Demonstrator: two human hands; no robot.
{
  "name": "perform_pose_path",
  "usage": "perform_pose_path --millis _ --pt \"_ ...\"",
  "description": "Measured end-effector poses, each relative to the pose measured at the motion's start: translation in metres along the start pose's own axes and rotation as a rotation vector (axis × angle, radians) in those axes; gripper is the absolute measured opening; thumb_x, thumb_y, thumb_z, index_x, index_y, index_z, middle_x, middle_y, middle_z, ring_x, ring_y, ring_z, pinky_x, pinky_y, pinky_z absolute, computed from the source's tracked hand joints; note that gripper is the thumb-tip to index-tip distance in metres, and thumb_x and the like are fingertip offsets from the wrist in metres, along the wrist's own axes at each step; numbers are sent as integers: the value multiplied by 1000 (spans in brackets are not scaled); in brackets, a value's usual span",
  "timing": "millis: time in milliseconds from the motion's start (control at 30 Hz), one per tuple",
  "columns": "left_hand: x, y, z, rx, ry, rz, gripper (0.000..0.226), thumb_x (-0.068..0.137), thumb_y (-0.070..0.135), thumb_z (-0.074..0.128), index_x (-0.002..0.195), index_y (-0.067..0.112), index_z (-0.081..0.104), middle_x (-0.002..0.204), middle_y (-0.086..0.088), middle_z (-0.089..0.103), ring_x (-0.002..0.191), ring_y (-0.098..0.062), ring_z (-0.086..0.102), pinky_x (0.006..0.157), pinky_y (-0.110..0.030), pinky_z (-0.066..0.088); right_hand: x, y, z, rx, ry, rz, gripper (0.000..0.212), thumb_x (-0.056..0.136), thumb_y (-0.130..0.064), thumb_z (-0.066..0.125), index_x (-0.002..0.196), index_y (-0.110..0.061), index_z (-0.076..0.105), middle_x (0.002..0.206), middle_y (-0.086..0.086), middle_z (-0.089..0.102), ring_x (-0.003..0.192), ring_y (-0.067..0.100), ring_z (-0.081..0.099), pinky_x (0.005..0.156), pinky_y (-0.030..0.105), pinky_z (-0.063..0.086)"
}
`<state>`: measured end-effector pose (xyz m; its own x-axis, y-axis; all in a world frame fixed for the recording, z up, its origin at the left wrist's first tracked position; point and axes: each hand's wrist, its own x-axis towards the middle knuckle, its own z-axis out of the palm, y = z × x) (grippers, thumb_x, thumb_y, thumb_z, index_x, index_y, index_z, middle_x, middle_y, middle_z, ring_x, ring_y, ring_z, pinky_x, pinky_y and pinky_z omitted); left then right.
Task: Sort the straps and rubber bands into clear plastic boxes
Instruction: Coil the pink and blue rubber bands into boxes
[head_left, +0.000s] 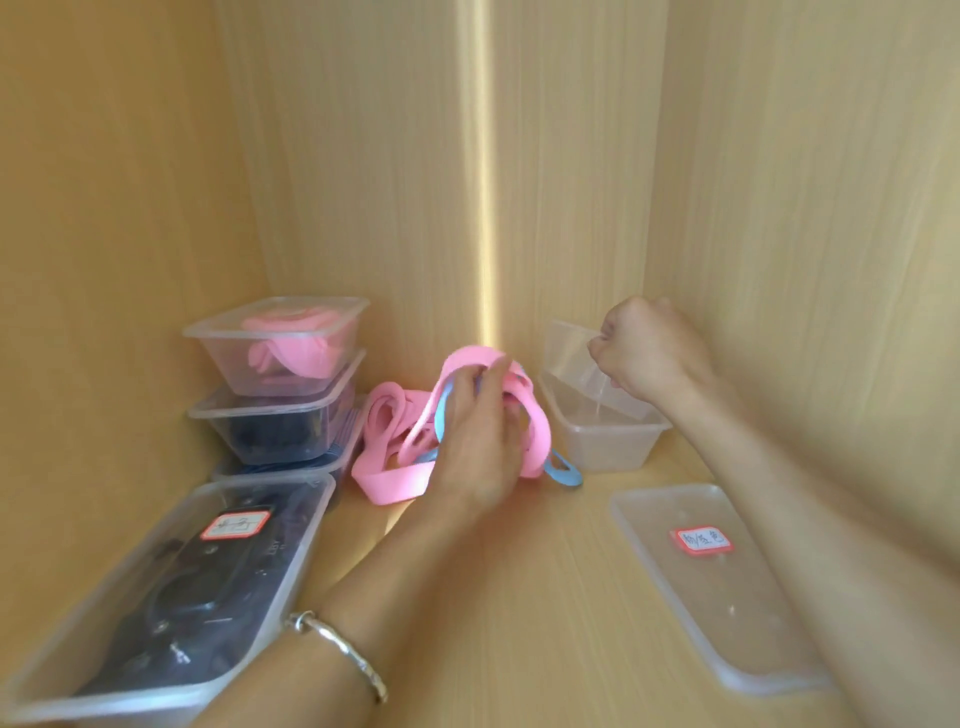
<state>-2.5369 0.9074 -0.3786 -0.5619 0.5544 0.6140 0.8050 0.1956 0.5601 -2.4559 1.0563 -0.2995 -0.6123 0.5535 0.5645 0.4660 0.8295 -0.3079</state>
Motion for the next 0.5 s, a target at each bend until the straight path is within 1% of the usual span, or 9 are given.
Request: perform_pose_path --millis 67,100,133,167,233,300,367,433,500 --pt "-3 -13 5 250 -260 -25 50 96 21 41 145 18 36 137 -10 40 123 -27 43 101 -30 34 -1 -4 -3 -5 23 -21 18 85 -17 54 75 -7 65 81 18 68 78 36 64 63 32 48" --pt "-5 -19 8 352 -360 -56 53 94 32 38 146 22 35 141 -10 39 127 -29 41 103 -34 34 -2 -5 -4 -9 37 -32 18 86 -17 54 78 -6 66 83 19 67 79 37 62 61 31 44" --pt "-7 -21 8 424 -409 -70 58 91 38 33 147 26 32 143 -9 39 127 -31 42 102 -37 36 -3 -7 -6 -12 51 -44 18 87 -17 54 80 -6 67 84 19 66 79 37 61 61 31 41" --pt "-8 -18 6 496 -412 -82 60 89 39 32 148 29 29 143 -9 39 124 -33 45 99 -39 39 -5 -8 -9 -11 66 -59 19 88 -17 53 82 -6 67 85 19 65 80 38 60 61 31 40" --pt "-5 -6 2 603 -350 -77 54 94 29 36 148 31 28 138 -8 45 116 -34 51 90 -38 42 -9 -11 -15 20 79 -82 18 89 -18 53 85 -9 69 83 16 66 80 37 61 62 32 43" --pt "-2 10 -4 659 -284 -79 48 94 21 38 142 28 38 126 -7 54 110 -32 56 80 -35 42 -14 -16 -26 83 71 -95 16 88 -18 55 81 -16 69 75 8 65 78 34 61 61 30 43" --pt "-1 33 -14 720 -290 -100 37 94 20 42 130 25 48 117 -7 59 105 -30 58 72 -30 38 -21 -20 -43 135 48 -117 16 86 -22 59 73 -21 68 67 0 63 74 28 62 60 30 44" --pt "1 59 -34 704 -312 -139 27 93 23 44 117 22 58 113 -7 61 99 -30 57 72 -30 36 -33 -20 -60 190 49 -140 17 84 -27 64 69 -23 68 63 -6 64 71 22 62 62 30 47" --pt "3 82 -64 639 -223 -156 21 92 28 44 96 17 62 104 -8 63 87 -31 54 71 -29 38 -52 -14 -72 327 49 -135 19 83 -32 68 66 -25 68 60 -5 66 67 17 63 63 29 47"
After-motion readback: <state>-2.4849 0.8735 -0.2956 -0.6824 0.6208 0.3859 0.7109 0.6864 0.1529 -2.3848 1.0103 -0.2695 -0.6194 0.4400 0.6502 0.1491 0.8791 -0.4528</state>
